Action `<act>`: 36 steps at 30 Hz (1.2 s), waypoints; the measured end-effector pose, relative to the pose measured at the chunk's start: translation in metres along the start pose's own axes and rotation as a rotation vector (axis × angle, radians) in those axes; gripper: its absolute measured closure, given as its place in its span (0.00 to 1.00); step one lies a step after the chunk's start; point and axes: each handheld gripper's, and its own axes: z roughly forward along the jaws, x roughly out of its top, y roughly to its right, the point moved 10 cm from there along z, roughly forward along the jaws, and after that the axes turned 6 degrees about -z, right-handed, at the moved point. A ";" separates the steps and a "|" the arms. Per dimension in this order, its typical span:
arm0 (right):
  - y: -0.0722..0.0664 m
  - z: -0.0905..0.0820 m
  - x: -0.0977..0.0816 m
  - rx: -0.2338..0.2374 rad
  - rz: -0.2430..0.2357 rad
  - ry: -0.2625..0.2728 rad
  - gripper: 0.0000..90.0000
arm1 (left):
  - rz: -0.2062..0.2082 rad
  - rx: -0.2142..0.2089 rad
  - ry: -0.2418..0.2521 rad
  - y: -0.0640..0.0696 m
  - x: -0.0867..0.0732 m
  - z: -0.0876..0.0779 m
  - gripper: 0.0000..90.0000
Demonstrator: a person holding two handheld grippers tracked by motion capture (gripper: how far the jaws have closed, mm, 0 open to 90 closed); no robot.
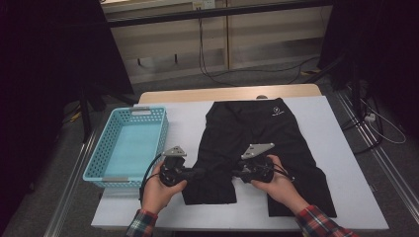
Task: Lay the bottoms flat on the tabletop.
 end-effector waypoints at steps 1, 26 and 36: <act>-0.002 0.004 -0.001 0.005 -0.013 -0.014 0.77 | 0.000 0.004 0.006 0.000 0.000 -0.001 0.98; 0.034 -0.019 0.014 -0.050 0.023 0.078 0.99 | -0.011 0.030 0.036 -0.006 0.016 0.007 0.99; 0.027 -0.025 0.015 -0.088 0.020 0.093 0.75 | -0.001 0.089 0.015 -0.018 0.007 0.016 0.98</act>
